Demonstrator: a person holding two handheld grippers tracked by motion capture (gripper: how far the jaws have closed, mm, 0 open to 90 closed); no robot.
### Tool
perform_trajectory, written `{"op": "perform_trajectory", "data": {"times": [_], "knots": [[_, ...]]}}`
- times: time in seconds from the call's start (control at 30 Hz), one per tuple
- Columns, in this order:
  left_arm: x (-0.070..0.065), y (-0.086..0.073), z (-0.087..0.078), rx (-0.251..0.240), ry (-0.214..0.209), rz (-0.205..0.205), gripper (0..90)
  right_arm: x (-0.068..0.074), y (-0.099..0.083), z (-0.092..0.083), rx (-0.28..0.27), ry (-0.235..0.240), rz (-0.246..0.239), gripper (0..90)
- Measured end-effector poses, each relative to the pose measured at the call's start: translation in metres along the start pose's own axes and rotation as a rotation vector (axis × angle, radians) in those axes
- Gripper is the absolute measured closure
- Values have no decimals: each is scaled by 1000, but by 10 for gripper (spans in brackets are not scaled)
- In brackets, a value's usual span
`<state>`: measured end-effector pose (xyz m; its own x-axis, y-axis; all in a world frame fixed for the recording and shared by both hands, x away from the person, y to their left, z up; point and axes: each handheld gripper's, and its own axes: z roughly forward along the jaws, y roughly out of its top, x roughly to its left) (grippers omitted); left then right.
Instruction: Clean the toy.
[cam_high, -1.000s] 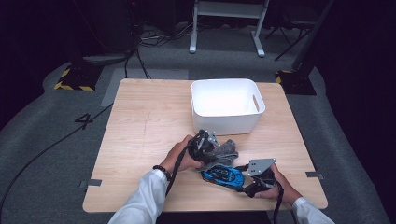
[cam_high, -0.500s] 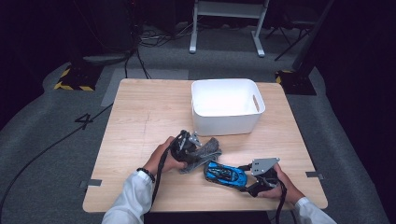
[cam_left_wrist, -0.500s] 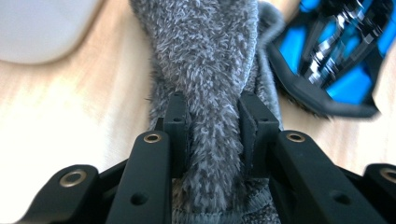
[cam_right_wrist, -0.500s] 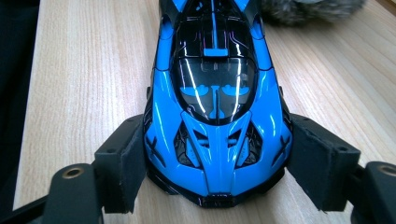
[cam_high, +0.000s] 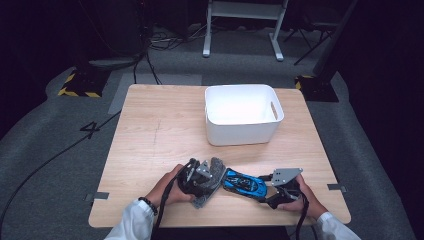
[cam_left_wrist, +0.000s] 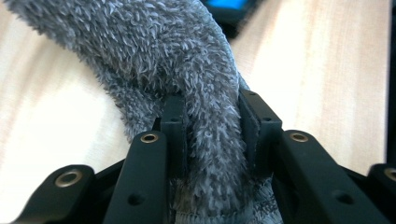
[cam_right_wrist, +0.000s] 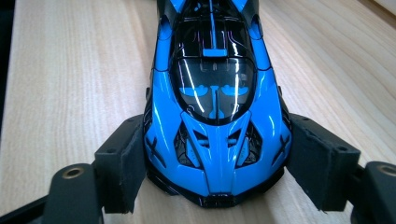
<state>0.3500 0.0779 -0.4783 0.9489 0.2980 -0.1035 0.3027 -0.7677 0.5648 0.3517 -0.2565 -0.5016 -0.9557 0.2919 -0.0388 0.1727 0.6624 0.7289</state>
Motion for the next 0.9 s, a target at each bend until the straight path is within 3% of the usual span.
{"op": "perform_trajectory", "data": {"times": [0.1, 0.3, 0.37, 0.57, 0.63, 0.67, 0.77, 0.83, 0.9], "knots": [[-9, 1, 4, -9, -47, 41, 658, -2, 0, 0, 1, -11, 15, 262], [-27, 17, 18, -18, -64, 118, 648, -4, 0, 1, 1, -16, 25, 261], [-29, 22, 22, -23, -72, 117, 648, -3, 1, 1, 4, -22, 29, 261], [-38, 32, 28, -16, -27, 106, 648, -2, 2, 2, 10, -38, 43, 261], [-39, 32, 27, -6, -17, 114, 651, -1, 3, 2, 11, -40, 44, 261], [-37, 27, 22, 14, -7, 139, 653, -2, 3, 2, 12, -43, 44, 261], [-23, 16, 14, 0, -5, 101, 665, -3, 2, 1, 11, -42, 40, 260], [-17, 11, 10, -2, 17, 81, 664, -4, 1, 0, 9, -36, 39, 260], [-3, -1, -1, -7, 65, 22, 664, -5, 0, 0, 11, -26, 43, 259]]}}
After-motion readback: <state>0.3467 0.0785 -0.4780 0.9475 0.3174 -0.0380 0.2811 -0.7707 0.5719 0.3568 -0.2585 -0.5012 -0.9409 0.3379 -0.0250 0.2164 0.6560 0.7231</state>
